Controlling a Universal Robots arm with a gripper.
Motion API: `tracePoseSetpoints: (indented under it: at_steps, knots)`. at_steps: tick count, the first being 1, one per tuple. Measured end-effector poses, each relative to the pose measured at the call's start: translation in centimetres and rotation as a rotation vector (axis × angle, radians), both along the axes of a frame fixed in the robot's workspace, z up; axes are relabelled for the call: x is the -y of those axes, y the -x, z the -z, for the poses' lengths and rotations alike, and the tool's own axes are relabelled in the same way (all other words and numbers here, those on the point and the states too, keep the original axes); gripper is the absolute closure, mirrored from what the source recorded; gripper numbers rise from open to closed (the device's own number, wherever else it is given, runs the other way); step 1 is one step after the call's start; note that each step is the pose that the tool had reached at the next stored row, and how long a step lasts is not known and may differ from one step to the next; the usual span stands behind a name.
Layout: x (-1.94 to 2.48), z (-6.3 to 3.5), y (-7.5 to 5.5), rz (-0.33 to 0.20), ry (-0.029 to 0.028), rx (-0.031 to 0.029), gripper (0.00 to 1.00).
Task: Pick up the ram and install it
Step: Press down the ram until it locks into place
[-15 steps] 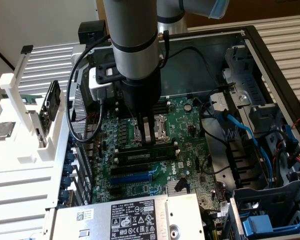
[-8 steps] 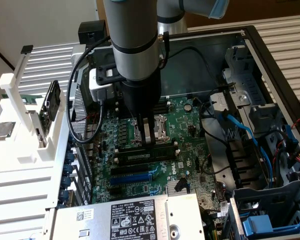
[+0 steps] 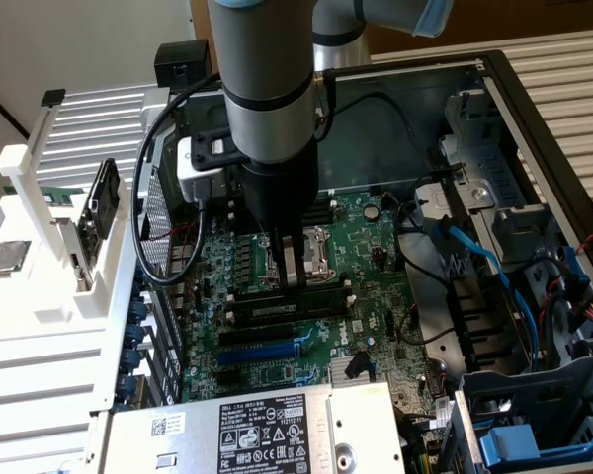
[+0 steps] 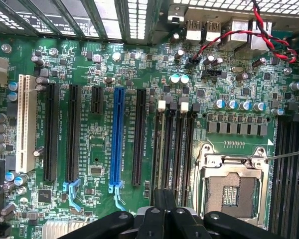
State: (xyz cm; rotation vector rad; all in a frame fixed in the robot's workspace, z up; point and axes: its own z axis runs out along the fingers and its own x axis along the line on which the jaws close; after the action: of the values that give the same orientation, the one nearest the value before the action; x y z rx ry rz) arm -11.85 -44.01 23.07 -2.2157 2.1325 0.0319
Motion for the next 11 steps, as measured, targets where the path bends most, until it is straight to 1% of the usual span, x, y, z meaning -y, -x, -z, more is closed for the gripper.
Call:
tracePoseSetpoints:
  at_steps: [5,7,11]
  knots:
    - [0.07,0.02,-0.03,0.0,-0.0004,-0.0057,0.9]
    - [0.2,0.02,-0.04,0.0,-0.0004,-0.0067,0.9]
    - [0.26,0.01,-0.21,0.0,-0.0002,-0.0071,0.9]
